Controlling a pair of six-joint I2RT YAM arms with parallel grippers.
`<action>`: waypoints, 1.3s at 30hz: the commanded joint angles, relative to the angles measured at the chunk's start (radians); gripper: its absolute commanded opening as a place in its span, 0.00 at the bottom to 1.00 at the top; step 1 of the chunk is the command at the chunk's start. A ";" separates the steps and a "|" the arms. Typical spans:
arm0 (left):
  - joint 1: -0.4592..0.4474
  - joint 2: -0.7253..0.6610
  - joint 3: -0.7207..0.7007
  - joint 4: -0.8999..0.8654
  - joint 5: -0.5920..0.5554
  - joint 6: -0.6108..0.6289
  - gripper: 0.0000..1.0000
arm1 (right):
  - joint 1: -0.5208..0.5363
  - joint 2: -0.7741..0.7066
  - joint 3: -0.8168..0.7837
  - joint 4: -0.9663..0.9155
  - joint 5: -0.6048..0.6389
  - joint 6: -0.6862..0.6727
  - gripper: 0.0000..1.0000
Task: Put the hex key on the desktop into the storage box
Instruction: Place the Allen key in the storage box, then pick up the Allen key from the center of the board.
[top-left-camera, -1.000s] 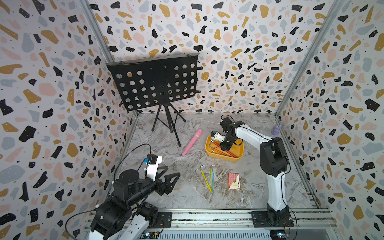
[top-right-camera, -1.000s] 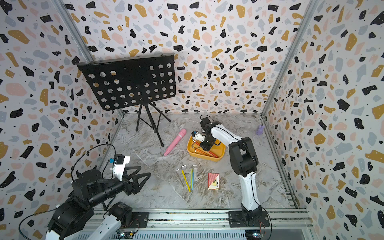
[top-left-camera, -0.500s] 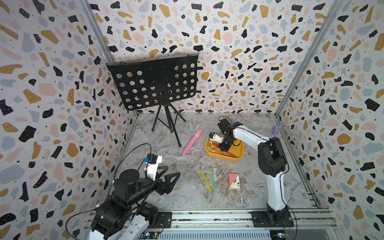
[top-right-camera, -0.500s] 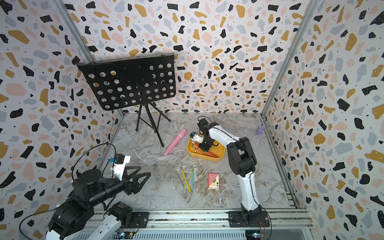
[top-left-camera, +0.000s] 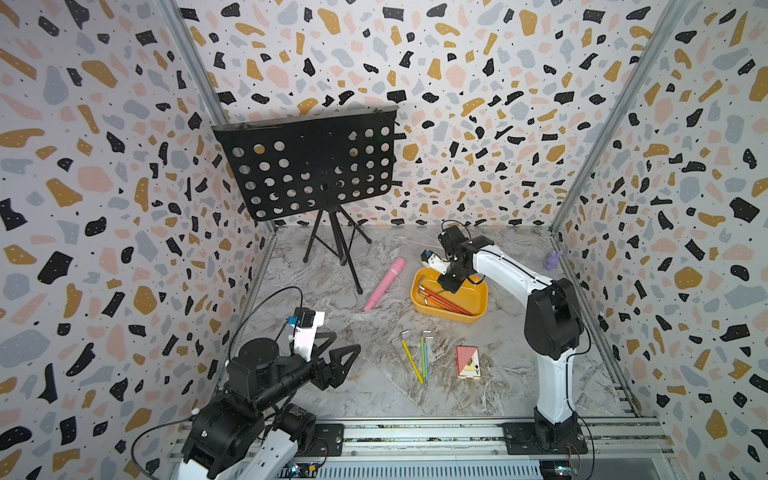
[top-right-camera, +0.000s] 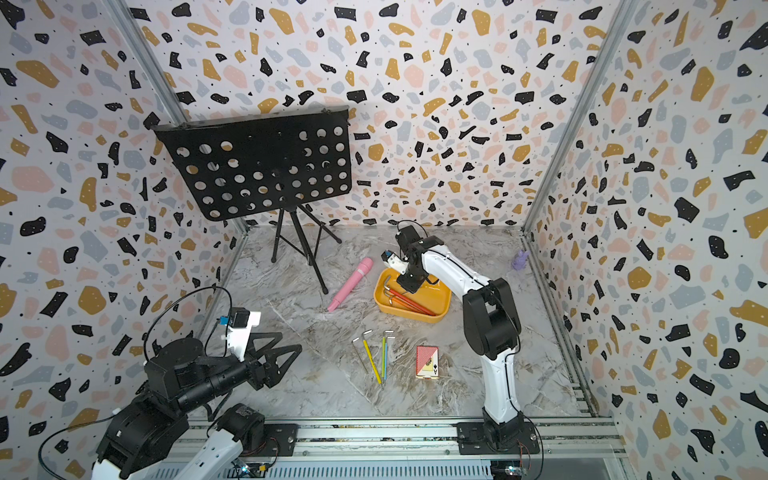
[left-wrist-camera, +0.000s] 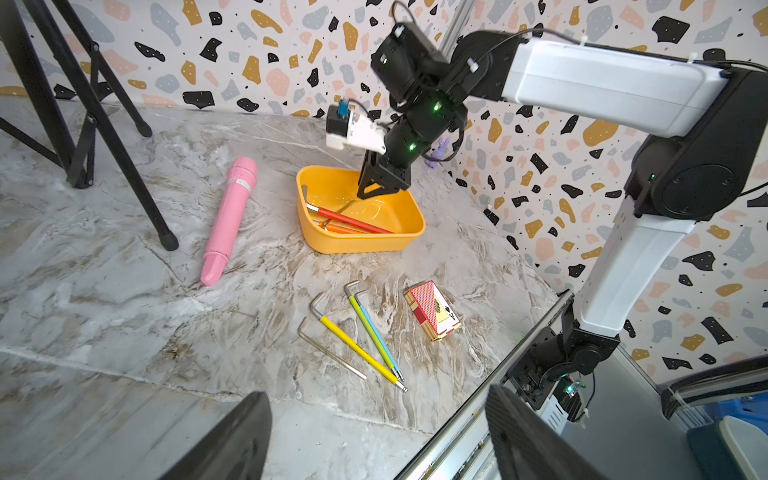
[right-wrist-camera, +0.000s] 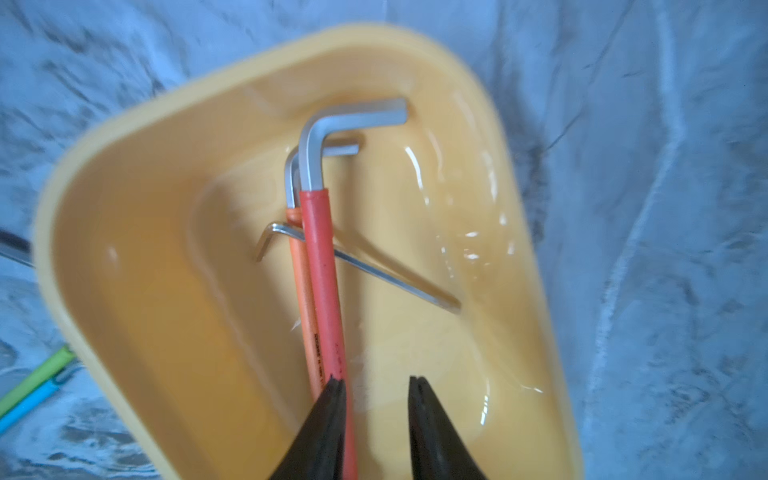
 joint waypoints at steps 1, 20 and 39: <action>0.007 0.000 -0.010 0.041 -0.001 0.001 0.85 | 0.026 -0.122 0.055 -0.071 0.039 0.207 0.36; 0.013 -0.005 -0.011 0.040 -0.003 0.000 0.85 | 0.431 -0.422 -0.673 0.173 -0.001 1.124 0.08; 0.012 -0.007 -0.012 0.042 -0.005 0.001 0.85 | 0.460 -0.197 -0.531 0.108 -0.005 1.114 0.20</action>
